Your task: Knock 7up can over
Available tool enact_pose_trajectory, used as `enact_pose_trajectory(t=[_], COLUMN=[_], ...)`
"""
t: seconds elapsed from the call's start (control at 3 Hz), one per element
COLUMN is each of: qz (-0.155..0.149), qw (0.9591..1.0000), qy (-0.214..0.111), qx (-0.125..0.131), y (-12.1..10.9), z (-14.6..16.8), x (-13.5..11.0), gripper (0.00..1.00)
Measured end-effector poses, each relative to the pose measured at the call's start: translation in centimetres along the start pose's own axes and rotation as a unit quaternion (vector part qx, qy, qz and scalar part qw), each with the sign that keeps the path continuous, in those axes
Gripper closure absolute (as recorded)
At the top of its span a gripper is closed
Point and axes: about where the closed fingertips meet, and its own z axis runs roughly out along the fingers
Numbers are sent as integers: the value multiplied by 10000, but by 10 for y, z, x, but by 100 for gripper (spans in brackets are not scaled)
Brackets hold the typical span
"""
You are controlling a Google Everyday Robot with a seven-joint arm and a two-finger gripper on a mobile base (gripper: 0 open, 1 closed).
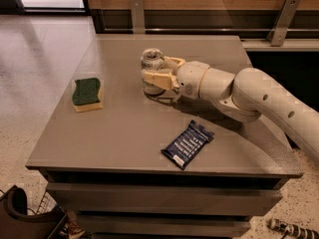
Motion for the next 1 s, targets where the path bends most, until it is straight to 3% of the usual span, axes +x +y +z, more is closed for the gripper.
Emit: enact_pose_trajectory(t=[0.33, 0.67, 1.0], qz=[0, -23, -155], qw=[10000, 9995, 9962], qy=[0, 288, 819], qx=[0, -90, -236], y=[0, -6, -16], z=[0, -9, -23], x=[0, -7, -24], gripper=[100, 100, 100])
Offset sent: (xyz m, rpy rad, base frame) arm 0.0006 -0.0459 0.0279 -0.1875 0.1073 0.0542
